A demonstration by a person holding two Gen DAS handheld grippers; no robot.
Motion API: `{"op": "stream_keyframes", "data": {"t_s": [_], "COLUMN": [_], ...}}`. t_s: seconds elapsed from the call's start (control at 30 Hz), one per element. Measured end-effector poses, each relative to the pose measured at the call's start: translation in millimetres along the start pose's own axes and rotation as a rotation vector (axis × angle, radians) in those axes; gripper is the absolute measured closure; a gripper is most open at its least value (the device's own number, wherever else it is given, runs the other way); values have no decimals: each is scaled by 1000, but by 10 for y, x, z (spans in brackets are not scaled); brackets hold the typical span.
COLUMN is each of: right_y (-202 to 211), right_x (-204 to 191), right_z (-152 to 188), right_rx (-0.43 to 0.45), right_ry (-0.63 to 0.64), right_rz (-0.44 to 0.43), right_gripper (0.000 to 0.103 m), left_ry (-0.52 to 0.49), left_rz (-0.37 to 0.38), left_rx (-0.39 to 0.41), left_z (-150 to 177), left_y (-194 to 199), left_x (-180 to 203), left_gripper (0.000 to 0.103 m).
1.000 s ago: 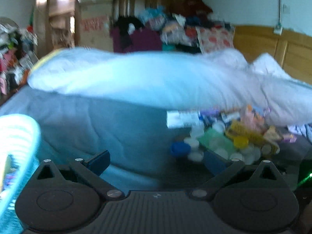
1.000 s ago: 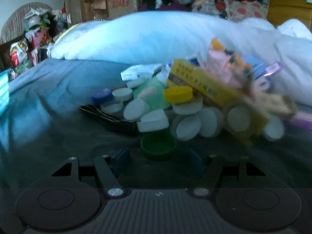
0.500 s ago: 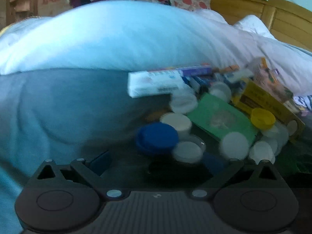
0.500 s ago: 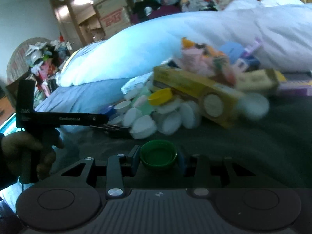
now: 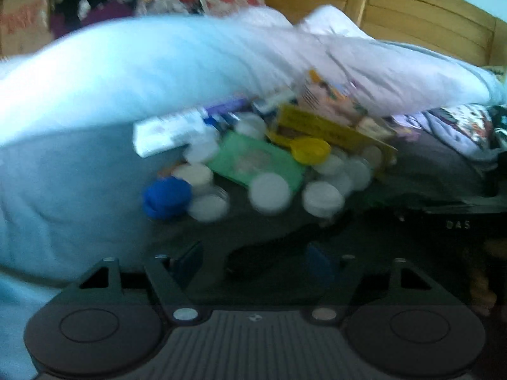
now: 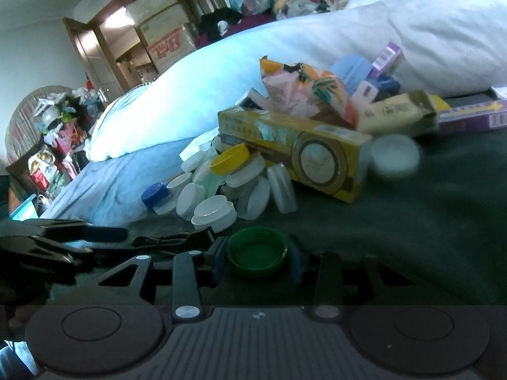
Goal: Organize objects
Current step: 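Move both tools back over the pile on the bed, then grasp a black cable with left tool while right grasps a green cap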
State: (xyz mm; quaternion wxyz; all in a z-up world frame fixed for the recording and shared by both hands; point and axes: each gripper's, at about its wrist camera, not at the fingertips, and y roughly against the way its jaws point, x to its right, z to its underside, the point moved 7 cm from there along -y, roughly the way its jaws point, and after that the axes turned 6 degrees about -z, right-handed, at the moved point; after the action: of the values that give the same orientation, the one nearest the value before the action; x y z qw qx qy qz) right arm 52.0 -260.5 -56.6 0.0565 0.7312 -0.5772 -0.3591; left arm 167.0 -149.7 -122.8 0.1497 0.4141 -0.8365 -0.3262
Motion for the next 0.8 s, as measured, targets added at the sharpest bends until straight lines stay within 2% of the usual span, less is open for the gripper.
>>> {"op": "stream_keyframes", "data": {"t_s": [0.07, 0.17, 0.23, 0.33, 0.47, 0.53, 0.6, 0.67, 0.7, 0.8], "right_y": [8, 12, 8, 15, 16, 12, 15, 28, 37, 57], "right_x": [-6, 0, 8, 11, 6, 8, 9, 13, 16, 15], "right_z": [10, 16, 13, 13, 18, 17, 14, 2, -8, -21], "right_rx": [3, 4, 5, 6, 7, 7, 8, 13, 17, 23], "right_ry": [-4, -11, -14, -21, -26, -27, -31, -35, -33, -26], "right_rz": [-3, -8, -11, -16, -17, -17, -19, -19, -13, -2], "right_gripper": [63, 63, 63, 63, 63, 63, 63, 62, 62, 62], "left_ry": [9, -12, -59, -203, -293, -299, -229, -202, -195, -159], "left_rz": [-5, 0, 29, 56, 59, 80, 109, 89, 78, 30], "left_rx": [19, 9, -5, -44, -18, -21, -44, -49, -48, -40], "left_z": [-52, -86, -68, -6, 29, 44, 70, 87, 92, 108], "left_y": [-10, -83, -171, -294, -404, -431, -406, -361, -340, -238], "left_x": [-43, 23, 127, 360, 446, 411, 340, 365, 373, 378], "left_gripper": [22, 22, 22, 26, 26, 25, 28, 38, 51, 68]}}
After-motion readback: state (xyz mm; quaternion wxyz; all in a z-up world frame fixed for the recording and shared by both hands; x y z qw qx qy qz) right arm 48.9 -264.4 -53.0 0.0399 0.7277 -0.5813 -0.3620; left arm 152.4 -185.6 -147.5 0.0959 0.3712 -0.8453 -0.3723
